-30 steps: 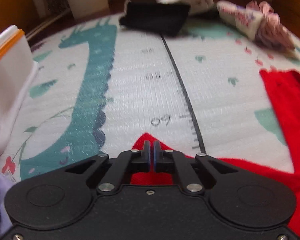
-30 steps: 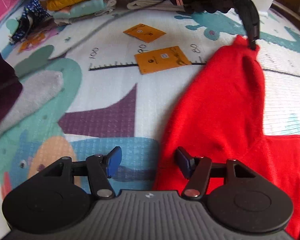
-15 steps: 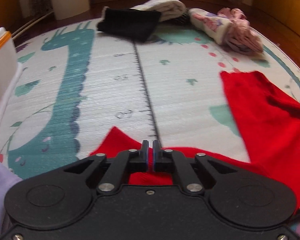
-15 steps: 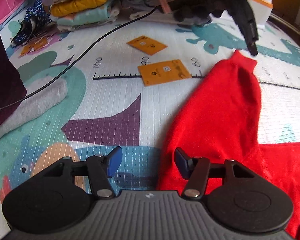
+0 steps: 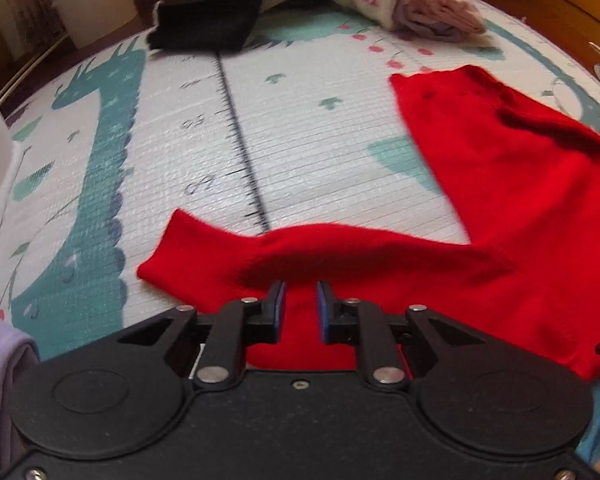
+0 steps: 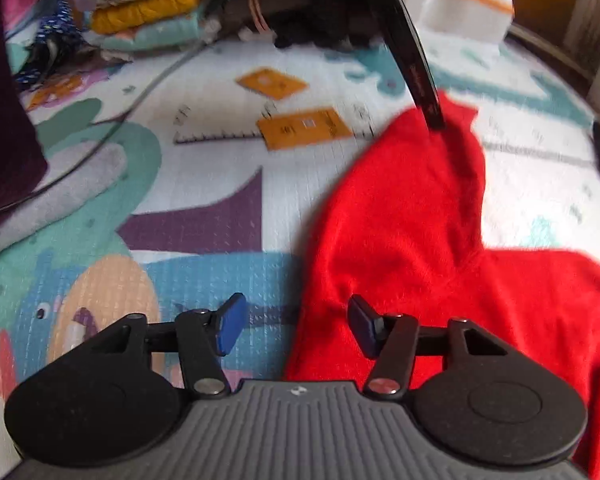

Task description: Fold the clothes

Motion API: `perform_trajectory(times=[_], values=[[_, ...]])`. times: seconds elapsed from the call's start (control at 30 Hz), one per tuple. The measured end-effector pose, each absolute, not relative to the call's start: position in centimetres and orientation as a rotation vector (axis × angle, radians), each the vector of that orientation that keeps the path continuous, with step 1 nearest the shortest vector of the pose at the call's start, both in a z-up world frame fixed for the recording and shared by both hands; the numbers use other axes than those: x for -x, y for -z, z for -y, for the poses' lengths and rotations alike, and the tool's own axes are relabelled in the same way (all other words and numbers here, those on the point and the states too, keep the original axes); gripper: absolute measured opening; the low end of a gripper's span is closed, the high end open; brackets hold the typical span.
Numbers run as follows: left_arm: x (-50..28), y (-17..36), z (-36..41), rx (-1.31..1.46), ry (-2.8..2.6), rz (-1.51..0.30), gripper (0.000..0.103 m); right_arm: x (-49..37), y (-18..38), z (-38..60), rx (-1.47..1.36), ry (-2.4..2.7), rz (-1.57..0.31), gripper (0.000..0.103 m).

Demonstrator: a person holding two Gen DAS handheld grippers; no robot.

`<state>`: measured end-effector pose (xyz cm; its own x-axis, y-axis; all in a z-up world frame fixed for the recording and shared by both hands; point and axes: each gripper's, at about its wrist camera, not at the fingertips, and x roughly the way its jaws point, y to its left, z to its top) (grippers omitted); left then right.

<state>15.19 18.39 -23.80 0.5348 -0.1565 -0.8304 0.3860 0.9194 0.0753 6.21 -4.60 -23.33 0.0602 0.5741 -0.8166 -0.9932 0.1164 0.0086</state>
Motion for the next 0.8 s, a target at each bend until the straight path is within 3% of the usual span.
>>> perform_trajectory(times=[0.33, 0.53, 0.7, 0.8], values=[[-10.2, 24.8, -7.7, -0.347, 0.711, -0.959, 0.016, -8.5, 19.5, 16.6, 0.428, -1.031, -0.970, 0.057], [-8.6, 23.9, -5.1, -0.338, 0.804, -0.964, 0.016, -10.3, 21.4, 31.7, -0.286, -0.473, -1.108, 0.057], [-7.5, 23.7, -3.1, -0.357, 0.869, -0.971, 0.016, -10.5, 25.3, 43.1, -0.938, -0.134, -1.101, 0.058], [-7.3, 24.3, -2.5, -0.379, 0.873, -0.992, 0.016, -11.6, 26.7, 45.8, -1.143, -0.062, -1.063, 0.062]])
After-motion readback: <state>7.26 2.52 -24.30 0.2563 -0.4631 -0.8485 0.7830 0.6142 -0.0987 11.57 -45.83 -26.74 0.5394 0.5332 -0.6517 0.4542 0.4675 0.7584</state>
